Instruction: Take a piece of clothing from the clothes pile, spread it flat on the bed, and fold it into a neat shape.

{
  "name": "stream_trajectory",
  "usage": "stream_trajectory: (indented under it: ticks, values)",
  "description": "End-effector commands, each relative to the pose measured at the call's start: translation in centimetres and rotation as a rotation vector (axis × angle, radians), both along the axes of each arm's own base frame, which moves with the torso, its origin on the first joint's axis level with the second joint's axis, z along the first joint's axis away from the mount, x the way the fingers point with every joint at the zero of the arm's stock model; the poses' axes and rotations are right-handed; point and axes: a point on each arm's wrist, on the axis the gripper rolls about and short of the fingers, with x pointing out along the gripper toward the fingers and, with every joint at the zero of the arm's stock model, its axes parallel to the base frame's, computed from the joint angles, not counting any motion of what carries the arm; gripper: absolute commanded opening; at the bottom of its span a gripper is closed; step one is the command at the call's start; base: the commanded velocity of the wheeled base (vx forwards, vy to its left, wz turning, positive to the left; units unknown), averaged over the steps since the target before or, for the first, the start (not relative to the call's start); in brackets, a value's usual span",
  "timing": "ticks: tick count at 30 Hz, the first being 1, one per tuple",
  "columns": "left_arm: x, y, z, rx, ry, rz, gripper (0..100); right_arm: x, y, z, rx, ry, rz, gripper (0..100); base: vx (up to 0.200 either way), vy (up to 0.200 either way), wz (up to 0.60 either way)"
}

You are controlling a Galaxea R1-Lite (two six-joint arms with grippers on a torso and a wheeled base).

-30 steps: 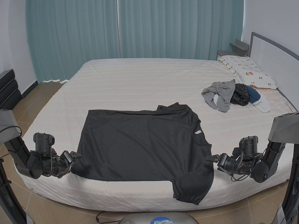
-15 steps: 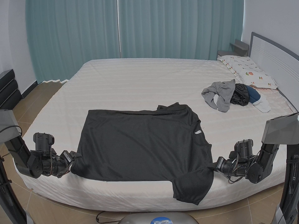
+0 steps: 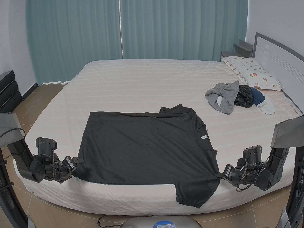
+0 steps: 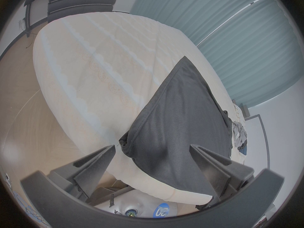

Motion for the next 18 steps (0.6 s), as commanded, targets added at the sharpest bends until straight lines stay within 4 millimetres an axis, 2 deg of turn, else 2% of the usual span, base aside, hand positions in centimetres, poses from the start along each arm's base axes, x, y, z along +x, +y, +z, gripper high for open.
stream_trajectory:
  ticks: [1,5,18]
  values:
    - [0.3,0.0,-0.8,0.0,0.021,0.0,100,0.0,-0.3,0.1,0.0,-0.003,-0.011,0,0.0,0.0,0.0]
    - [1.1,0.1,-1.7,0.02,0.033,0.016,100,0.0,-0.6,-0.1,0.001,0.005,-0.021,0,0.0,0.0,0.0]
    - [2.2,-0.1,-2.3,0.068,0.028,0.012,100,0.0,-0.6,0.0,0.007,0.005,-0.016,0,0.0,0.0,0.0]
